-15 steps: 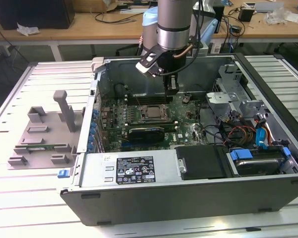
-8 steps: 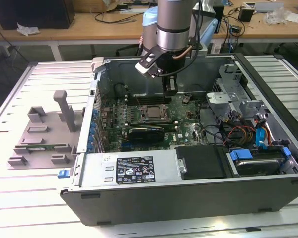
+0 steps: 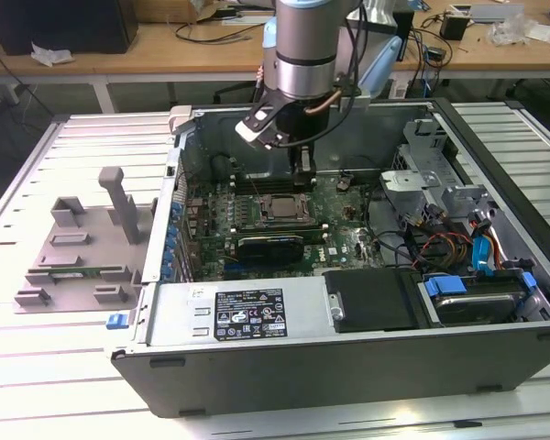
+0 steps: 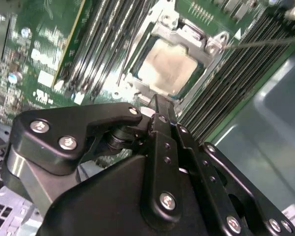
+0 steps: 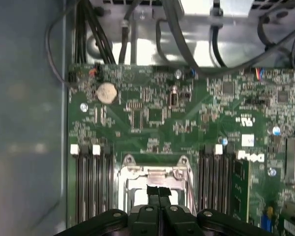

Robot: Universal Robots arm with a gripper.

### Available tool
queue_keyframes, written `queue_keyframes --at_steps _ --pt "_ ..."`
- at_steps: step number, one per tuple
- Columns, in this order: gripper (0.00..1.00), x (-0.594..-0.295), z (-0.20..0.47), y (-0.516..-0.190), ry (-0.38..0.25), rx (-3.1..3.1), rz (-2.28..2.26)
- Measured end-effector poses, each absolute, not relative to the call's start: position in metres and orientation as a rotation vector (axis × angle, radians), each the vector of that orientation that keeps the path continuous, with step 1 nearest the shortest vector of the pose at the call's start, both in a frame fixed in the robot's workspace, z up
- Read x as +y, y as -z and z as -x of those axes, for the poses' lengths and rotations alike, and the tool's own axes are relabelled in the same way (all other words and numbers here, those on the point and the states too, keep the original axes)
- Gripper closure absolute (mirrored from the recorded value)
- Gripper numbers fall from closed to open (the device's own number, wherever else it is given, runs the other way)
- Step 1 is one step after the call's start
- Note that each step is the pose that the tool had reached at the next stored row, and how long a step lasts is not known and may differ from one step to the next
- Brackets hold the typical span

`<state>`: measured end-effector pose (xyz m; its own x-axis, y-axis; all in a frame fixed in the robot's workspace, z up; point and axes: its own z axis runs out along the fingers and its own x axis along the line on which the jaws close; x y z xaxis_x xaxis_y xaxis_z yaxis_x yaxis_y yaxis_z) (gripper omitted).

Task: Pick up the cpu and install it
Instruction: 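Close the cpu cover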

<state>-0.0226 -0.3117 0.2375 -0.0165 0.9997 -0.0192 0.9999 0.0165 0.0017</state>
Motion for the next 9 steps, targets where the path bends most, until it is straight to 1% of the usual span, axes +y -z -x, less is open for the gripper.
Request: queue_keyframes --at_steps 9 --pt "0.89 -0.3122 0.0343 -0.2365 0.019 2.232 -2.189"
